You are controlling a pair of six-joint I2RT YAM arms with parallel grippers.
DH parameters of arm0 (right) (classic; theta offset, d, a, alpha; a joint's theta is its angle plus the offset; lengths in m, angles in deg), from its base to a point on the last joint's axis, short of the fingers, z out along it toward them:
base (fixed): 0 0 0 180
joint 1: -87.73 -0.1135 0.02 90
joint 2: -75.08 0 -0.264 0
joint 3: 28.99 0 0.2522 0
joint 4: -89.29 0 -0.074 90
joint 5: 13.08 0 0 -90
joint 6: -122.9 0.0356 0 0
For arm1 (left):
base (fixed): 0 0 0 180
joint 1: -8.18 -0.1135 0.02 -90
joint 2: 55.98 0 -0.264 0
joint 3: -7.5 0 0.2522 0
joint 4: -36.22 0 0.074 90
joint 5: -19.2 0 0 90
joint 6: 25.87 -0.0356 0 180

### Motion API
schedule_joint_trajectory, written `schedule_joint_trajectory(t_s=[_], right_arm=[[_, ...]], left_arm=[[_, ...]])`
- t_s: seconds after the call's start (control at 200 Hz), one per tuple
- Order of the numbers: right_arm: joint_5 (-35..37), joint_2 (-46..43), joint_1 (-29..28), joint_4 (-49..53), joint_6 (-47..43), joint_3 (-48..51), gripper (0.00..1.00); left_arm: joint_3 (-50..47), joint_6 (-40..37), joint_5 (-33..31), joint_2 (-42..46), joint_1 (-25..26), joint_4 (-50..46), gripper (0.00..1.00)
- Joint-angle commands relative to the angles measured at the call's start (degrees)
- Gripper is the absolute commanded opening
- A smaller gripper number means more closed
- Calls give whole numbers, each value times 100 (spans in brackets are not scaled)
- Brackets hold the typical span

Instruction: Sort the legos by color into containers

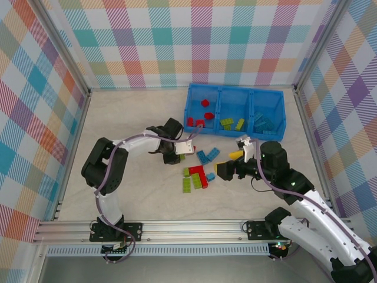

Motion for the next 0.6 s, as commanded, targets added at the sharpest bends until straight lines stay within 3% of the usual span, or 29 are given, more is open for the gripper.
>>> schedule_joint_trajectory(t_s=[0.0,0.14,0.245,0.375,0.595], right_arm=[[52,-109,-5,51,138,-140,100],[485,-199,-5,56,338,-214,100],[1559,-414,-5,183,617,-226,100],[2802,-913,-5,335,932,-105,100],[3088,-1380,-5,846,981,-185,100]], left_arm=[[82,462,454,787,94,264,15],[478,1213,990,1328,429,758,15],[1103,1621,898,1146,734,1123,13],[2323,1836,641,158,1059,1258,14],[4835,2740,560,-2029,1222,1624,14]])
